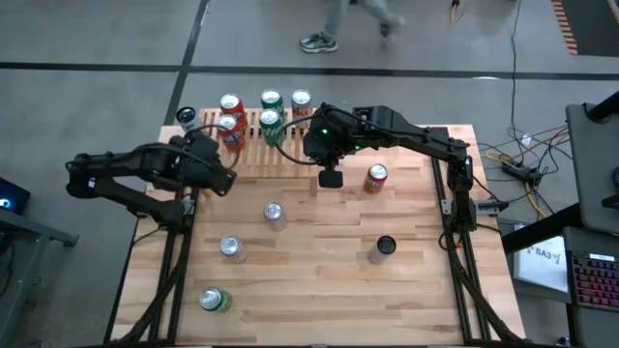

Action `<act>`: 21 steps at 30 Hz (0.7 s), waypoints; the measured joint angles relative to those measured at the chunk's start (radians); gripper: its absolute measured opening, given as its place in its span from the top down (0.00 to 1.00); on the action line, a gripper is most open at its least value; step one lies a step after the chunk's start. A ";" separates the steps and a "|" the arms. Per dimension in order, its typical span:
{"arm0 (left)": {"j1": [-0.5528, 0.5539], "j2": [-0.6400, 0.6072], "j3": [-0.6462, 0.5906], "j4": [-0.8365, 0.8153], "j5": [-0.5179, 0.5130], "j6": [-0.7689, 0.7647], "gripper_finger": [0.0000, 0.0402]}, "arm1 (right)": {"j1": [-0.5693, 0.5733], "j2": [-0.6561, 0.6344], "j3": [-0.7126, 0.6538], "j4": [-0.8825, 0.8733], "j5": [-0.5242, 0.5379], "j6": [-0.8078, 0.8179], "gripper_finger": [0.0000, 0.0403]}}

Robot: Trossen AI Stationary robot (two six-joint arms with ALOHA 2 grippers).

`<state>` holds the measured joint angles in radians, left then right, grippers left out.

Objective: Place canned beverage on shelf
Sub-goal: Put the top white/blue soda can on the shelf aligned with the other white/blue soda can

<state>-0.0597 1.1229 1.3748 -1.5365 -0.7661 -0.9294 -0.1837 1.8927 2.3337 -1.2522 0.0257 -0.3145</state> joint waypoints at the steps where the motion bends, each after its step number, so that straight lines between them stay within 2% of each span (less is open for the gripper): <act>1: -0.004 0.000 -0.015 0.001 -0.012 -0.014 1.00 | 0.000 0.000 0.000 0.000 0.000 0.000 0.93; 21: -0.030 -0.018 -0.222 0.080 -0.152 -0.165 1.00 | 0.000 0.000 0.000 -0.002 0.000 0.007 0.93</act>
<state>-0.0898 1.1045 1.1533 -1.4563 -0.9184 -1.0941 -0.1833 1.8926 2.3337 -1.2537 0.0256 -0.3075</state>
